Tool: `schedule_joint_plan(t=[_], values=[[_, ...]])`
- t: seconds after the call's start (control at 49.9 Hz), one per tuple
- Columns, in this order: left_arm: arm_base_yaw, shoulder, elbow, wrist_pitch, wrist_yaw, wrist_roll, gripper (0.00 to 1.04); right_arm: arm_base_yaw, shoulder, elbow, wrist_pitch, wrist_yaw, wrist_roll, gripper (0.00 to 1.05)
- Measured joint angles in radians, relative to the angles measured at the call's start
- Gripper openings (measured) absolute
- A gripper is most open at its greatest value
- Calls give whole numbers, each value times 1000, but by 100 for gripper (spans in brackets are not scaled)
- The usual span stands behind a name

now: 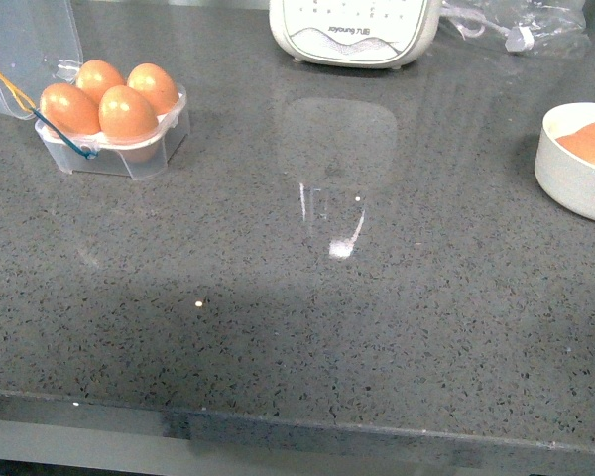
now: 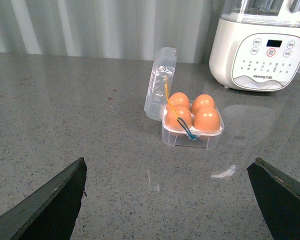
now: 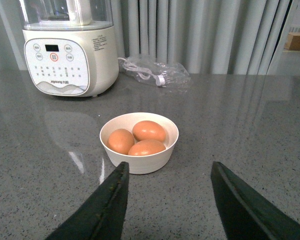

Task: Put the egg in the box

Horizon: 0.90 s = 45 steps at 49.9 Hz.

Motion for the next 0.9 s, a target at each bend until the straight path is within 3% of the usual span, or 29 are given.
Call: schedule_joint_plan(t=[0.22,0.681,0.761,0.801,0.901], values=[[0,0,0,0,0,0,98,0,0,0,0,0,0,99],[-1,2,1,-2,-7,-3,98,0,0,0,0,0,1,97],[-76,167,105,-277,-259,-85,98,0,0,0,0,0,1,97],[-85,231,132,-339,-307,-102,98,0,0,0,0,0,1,97],[-73,286,153,-334,-305,-116,98,0,0,0,0,0,1,97]])
